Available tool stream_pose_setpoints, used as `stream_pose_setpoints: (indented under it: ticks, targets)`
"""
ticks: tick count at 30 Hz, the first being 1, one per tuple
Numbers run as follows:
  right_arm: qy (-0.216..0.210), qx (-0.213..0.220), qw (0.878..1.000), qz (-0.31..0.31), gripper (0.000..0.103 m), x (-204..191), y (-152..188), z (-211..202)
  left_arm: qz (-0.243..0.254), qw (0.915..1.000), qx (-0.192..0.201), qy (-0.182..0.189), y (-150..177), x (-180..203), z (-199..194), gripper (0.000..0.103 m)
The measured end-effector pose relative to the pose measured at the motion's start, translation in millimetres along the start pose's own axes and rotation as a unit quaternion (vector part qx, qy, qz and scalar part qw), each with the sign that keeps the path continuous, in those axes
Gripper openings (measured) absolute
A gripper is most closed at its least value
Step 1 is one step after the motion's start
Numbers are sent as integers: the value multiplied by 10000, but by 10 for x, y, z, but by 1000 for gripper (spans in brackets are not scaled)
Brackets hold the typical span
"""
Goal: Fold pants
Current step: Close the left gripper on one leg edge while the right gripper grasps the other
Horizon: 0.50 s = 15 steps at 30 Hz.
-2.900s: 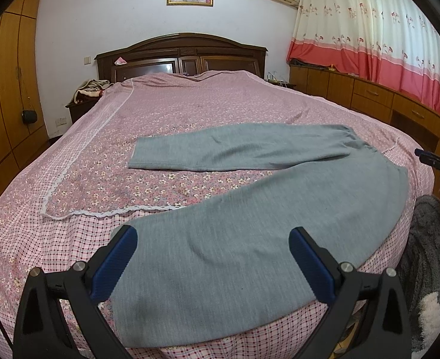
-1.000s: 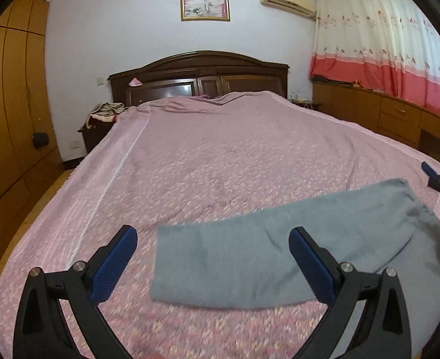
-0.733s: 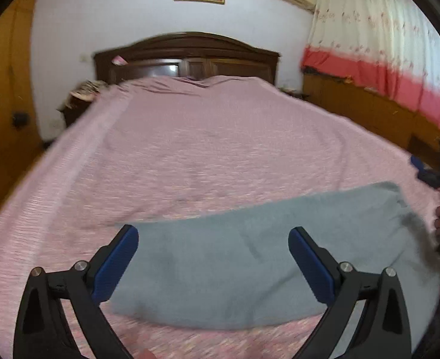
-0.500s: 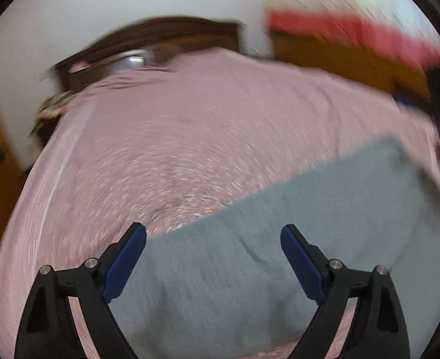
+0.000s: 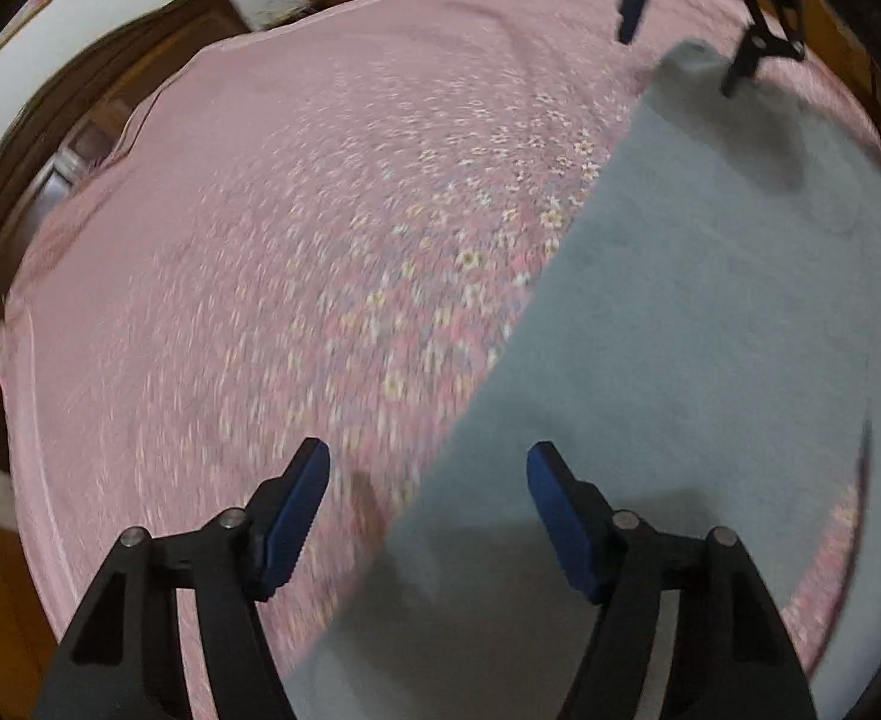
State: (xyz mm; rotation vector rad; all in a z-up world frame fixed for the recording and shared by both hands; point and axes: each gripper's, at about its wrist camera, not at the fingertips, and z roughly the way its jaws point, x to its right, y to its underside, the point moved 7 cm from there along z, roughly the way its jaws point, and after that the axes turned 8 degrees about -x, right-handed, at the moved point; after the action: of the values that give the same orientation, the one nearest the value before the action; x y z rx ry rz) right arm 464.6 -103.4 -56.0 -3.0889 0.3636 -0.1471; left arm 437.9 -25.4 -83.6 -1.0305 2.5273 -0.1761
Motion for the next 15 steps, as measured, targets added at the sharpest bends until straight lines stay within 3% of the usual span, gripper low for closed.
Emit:
stream_pose_setpoints:
  ticks: [5,7,8,9,12,15]
  targets:
    - [-73,-550,9984,94,71,-27,112,334,534,9981,-290,43,-116,151,162,73]
    - [-248,-557,9978,262,63,-28,151,349,407,9981,-357,301,-113,160,181,55]
    - [-283,-522,9978,283,52,-33,171,326,229,9954,-437,822,-88,193,171,20]
    - [-310,-526,9977,288,35,-40,199,299,135,9940,-454,990,-90,206,162,8]
    - [-23,-526,9984,203,8,24,281,117,198,9963,-375,748,-59,218,88,5]
    - [-54,-408,9989,245,4,59,340,-81,154,9971,-295,678,-38,198,4,4]
